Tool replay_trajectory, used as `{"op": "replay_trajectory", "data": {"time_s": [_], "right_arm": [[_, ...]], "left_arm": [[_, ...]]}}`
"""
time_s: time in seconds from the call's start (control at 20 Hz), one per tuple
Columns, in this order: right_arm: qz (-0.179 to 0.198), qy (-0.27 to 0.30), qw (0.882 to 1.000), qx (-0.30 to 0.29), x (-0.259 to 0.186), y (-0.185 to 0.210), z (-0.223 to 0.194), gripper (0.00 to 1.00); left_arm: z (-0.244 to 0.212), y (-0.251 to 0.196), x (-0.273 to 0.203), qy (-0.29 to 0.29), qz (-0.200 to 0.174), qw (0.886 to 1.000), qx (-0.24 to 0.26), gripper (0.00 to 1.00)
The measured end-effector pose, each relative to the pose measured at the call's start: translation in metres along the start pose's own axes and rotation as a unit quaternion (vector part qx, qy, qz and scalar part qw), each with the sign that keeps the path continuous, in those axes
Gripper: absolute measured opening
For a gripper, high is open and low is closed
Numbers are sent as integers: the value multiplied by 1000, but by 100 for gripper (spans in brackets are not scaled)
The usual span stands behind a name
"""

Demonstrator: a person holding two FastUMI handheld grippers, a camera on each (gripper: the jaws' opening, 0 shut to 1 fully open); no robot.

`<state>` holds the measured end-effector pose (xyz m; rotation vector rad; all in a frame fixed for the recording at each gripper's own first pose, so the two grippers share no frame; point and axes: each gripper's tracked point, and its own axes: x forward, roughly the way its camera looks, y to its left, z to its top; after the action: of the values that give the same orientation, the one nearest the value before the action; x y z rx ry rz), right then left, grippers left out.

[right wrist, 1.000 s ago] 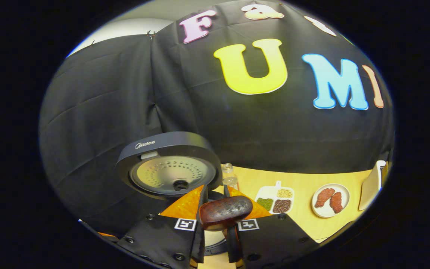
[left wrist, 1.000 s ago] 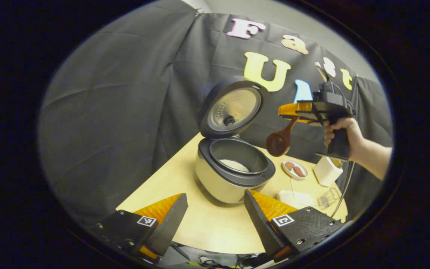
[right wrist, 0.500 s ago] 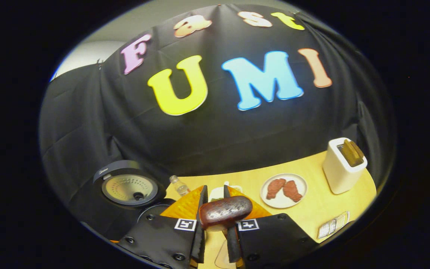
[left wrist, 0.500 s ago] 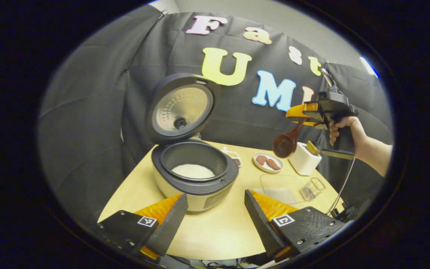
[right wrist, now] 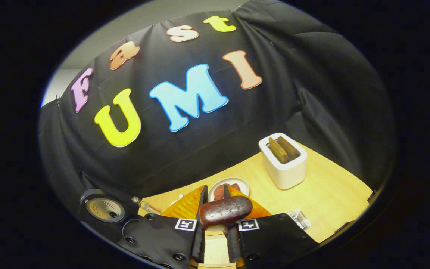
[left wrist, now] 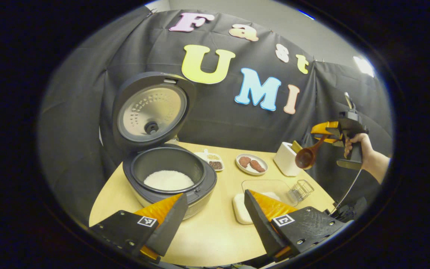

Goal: Close the left gripper, press the button to open the rice cooker; take a wooden spoon from the chopstick holder with the right hand, scoop a spoonful of rice and pour it into the rice cooker, then put the wooden spoon back into the chopstick holder.

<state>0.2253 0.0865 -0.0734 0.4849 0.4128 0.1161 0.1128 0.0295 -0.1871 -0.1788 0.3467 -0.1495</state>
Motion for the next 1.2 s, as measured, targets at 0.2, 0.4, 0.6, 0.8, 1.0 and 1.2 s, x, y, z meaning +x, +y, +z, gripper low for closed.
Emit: {"op": "replay_trajectory", "data": {"time_s": [0.2, 0.4, 0.6, 0.8, 1.0, 1.2], "right_arm": [[-25, 10, 999, 34, -10, -45, -3, 22], [-39, 20, 997, 61, -6, -80, -8, 22], [-40, 51, 995, 78, 5, -115, -23, 26], [-32, 71, 995, 68, 16, -138, -34, 26], [-32, 98, 993, 65, 30, -150, -56, 27], [-32, 124, 991, 47, 43, -159, -86, 28]], "left_arm": [[7, -12, 5, 1, 4, 1000, -4, 96], [23, -27, 3, -11, 18, 1000, -10, 96], [26, -37, 0, -17, 56, 998, -28, 96], [38, -40, -2, -25, 97, 994, -37, 95], [59, -43, -6, -41, 118, 990, -65, 96], [72, -41, -11, -54, 151, 985, -58, 96]]}}
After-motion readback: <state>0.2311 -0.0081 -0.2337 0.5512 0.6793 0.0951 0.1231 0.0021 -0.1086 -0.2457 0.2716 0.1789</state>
